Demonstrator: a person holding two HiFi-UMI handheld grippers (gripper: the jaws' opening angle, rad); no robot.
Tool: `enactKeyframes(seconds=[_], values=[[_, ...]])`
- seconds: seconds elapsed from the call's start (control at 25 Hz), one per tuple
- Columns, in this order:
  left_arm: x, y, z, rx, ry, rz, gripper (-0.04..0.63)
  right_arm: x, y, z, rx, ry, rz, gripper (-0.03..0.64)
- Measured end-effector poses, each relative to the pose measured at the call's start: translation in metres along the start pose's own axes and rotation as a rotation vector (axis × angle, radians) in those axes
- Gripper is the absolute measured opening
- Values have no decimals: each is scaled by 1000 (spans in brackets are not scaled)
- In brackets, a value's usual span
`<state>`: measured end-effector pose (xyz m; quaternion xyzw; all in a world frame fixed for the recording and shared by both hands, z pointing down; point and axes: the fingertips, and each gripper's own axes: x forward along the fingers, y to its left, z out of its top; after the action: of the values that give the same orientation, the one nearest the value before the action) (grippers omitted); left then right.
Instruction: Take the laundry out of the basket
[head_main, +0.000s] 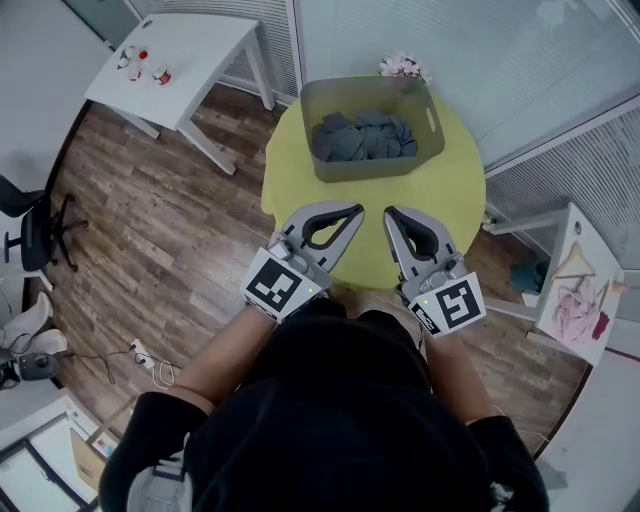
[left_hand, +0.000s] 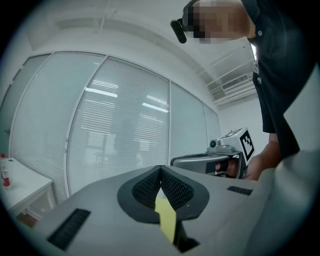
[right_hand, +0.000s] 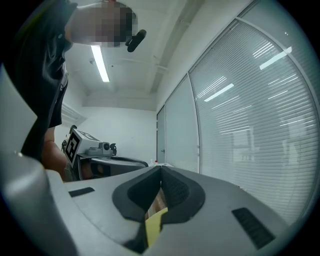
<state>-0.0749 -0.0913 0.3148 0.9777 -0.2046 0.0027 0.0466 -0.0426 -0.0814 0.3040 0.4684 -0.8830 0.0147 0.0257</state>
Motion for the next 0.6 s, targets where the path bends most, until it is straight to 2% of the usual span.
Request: enactKeyframes(seconds=[0.32, 0.44, 0.6], values=[[16, 22, 0, -2, -4, -17, 8, 13, -23, -3, 10, 4, -38, 23], [26, 28, -5, 21, 27, -22, 8, 17, -35, -7, 15, 7, -35, 23], [43, 39, -6, 17, 25, 1, 8, 27, -56, -9, 11, 6, -17, 23]])
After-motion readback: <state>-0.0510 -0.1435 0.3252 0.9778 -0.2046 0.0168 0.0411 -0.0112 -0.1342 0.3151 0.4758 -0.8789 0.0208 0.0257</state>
